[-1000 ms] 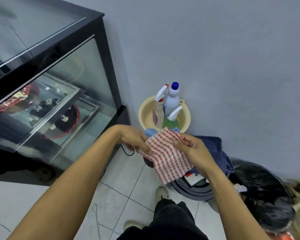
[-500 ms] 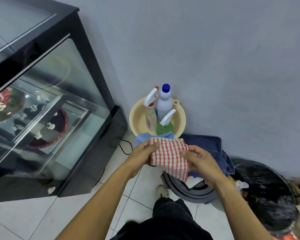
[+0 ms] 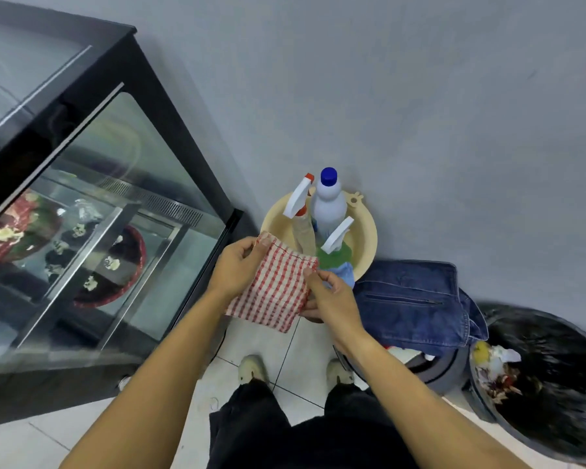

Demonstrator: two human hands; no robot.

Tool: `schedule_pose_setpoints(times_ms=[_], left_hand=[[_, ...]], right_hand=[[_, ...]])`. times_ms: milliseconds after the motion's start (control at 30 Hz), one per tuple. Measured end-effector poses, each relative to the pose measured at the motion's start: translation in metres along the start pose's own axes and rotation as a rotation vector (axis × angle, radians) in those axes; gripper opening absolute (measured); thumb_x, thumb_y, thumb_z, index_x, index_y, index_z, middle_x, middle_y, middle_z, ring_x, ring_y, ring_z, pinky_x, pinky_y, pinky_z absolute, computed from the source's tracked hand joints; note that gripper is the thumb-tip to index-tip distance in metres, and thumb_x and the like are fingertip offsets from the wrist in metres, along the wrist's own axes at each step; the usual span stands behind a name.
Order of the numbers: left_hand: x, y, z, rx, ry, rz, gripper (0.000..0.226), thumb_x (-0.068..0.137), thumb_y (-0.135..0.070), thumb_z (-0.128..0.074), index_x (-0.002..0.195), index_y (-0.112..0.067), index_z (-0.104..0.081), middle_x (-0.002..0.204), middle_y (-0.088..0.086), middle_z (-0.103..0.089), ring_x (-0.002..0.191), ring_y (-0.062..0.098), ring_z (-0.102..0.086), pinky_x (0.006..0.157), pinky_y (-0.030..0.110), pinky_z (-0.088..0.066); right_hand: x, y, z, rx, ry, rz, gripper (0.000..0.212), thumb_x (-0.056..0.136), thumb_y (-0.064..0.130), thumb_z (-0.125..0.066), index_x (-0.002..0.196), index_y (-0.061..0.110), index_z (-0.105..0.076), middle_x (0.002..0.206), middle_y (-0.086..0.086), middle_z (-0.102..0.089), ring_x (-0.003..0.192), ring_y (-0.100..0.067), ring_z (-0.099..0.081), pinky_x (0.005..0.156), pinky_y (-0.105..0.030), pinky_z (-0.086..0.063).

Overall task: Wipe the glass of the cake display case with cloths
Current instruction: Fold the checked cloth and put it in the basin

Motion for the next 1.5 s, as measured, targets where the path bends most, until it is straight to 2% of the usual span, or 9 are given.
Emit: schedule_pose_setpoints(times_ms=[167,267,500,667,833,1000,1267,1400,1500], left_hand=[[0.031,0.018,0.001,-0.100,0.226,0.091,0.031,0.103,-0.056,-0.053,0.110,-0.033,-0.073,0.106,-0.011,-0.076,0.093,0.010,-0.073,0.086,0.028,-0.057],[0.049,0.017,0.003,-0.057,0.268,0.016,0.029,0.105,-0.052,-0.050,0.108,-0.032,-0.072,0.099,-0.012,-0.077,0.084,0.004,-0.074,0.077,0.023,-0.053],[0.091,0.003,-0.006,0.084,0.408,-0.083,0.034,0.104,-0.056,-0.050,0.113,-0.031,-0.071,0.103,-0.015,-0.073,0.094,0.006,-0.070,0.084,0.026,-0.054],[0.118,0.008,-0.019,0.152,0.512,-0.077,0.034,0.104,-0.051,-0.054,0.121,-0.026,-0.069,0.107,-0.010,-0.072,0.094,0.007,-0.068,0.074,0.022,-0.048],[0.134,0.025,-0.031,0.145,0.548,-0.072,0.031,0.103,-0.040,-0.059,0.125,-0.020,-0.068,0.110,-0.002,-0.074,0.101,0.016,-0.070,0.083,0.026,-0.054],[0.145,0.031,-0.037,0.157,0.550,-0.108,0.028,0.103,-0.040,-0.061,0.121,-0.021,-0.071,0.107,-0.002,-0.075,0.099,0.018,-0.072,0.090,0.033,-0.058],[0.161,0.020,-0.036,0.279,0.519,-0.225,0.031,0.103,-0.036,-0.061,0.129,-0.022,-0.066,0.106,-0.003,-0.073,0.099,0.018,-0.069,0.088,0.036,-0.058],[0.157,0.011,-0.038,0.679,0.470,-0.522,0.042,0.100,-0.032,-0.059,0.142,-0.026,-0.055,0.134,0.004,-0.060,0.120,0.027,-0.058,0.101,0.047,-0.050],[0.136,-0.002,-0.041,0.854,0.458,-0.841,0.047,0.093,-0.027,-0.059,0.140,-0.026,-0.057,0.142,0.002,-0.055,0.128,0.029,-0.051,0.104,0.047,-0.042]], right_hand=[[0.020,-0.009,-0.019,0.060,-0.046,-0.020,0.019,0.102,0.018,-0.064,0.119,0.024,-0.062,0.093,-0.010,-0.078,0.066,-0.020,-0.073,0.065,-0.035,-0.064],[0.029,-0.019,-0.029,0.106,-0.104,-0.008,0.029,0.101,0.014,-0.064,0.130,0.019,-0.060,0.094,-0.009,-0.078,0.065,-0.021,-0.072,0.071,-0.043,-0.065],[0.043,-0.028,-0.042,0.265,-0.337,0.039,0.026,0.102,0.008,-0.061,0.127,0.017,-0.060,0.102,-0.014,-0.076,0.068,-0.022,-0.073,0.060,-0.034,-0.063],[0.057,-0.043,-0.050,0.304,-0.434,0.012,0.019,0.102,0.007,-0.060,0.115,0.021,-0.060,0.111,-0.019,-0.073,0.078,-0.029,-0.074,0.065,-0.039,-0.065],[0.070,-0.055,-0.049,0.277,-0.498,-0.068,0.018,0.102,0.004,-0.058,0.104,0.022,-0.058,0.111,-0.018,-0.071,0.085,-0.034,-0.074,0.067,-0.040,-0.066],[0.076,-0.061,-0.047,0.267,-0.536,-0.119,0.015,0.100,0.002,-0.058,0.112,0.012,-0.057,0.103,-0.017,-0.072,0.070,-0.024,-0.072,0.059,-0.032,-0.063],[0.085,-0.057,-0.051,0.188,-0.575,-0.114,0.014,0.098,0.007,-0.063,0.110,0.011,-0.058,0.109,-0.020,-0.071,0.063,-0.022,-0.071,0.061,-0.035,-0.063],[0.083,-0.050,-0.050,0.011,-0.617,-0.105,0.032,0.098,0.013,-0.064,0.128,0.011,-0.052,0.098,-0.013,-0.071,0.066,-0.021,-0.068,0.055,-0.030,-0.060],[0.074,-0.029,-0.045,-0.404,-0.628,0.024,0.036,0.096,0.019,-0.062,0.131,0.014,-0.057,0.104,-0.003,-0.067,0.089,-0.018,-0.064,0.073,-0.031,-0.053]])
Point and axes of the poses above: each hand's wrist, its own x-axis towards the middle knuckle, its own z-axis out of the back of the hand, y = z × x, the point moved 9 cm from there along x, towards the middle knuckle
